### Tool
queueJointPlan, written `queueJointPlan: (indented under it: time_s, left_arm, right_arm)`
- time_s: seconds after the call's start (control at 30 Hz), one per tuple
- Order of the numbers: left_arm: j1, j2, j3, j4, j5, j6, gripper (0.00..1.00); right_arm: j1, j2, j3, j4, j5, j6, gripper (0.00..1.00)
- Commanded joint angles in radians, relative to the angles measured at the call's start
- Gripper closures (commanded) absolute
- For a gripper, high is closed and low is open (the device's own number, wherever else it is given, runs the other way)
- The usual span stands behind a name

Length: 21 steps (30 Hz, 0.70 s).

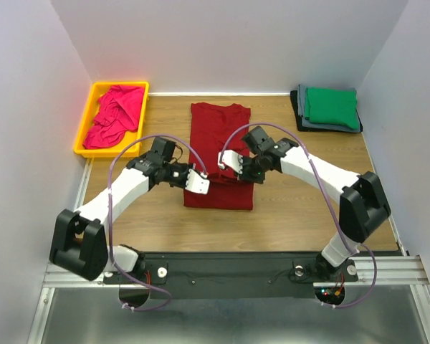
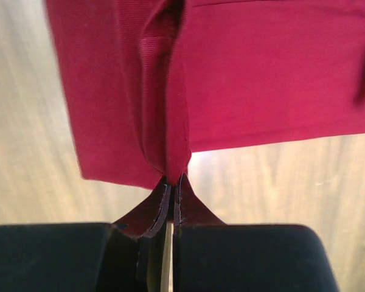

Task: Fold and stack the t-shirts
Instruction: Fold the tshirt

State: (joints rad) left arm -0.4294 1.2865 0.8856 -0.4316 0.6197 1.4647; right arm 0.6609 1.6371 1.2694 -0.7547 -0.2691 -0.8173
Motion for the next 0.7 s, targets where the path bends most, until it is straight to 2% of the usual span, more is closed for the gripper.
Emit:
queueJointPlan:
  time_s: [0.0,0.3,0.67]
  left_arm:
    - [0.046,0.068,0.088,0.042,0.049,0.106,1.00]
    - [0.103,0.267,0.228,0.053,0.083,0.195,1.00]
    - [0.172,0.497,0.426,0.007,0.100,0.249,1.00]
  right_arm:
    - [-0.041,0.059,0.106,0.037,-0.018,-0.088,0.99]
    - [-0.121,0.254,0.274,0.035,-0.045,-0.131,0.99]
    - [-0.184,0.417,0.448,0.031,-0.055,-0.177,1.00]
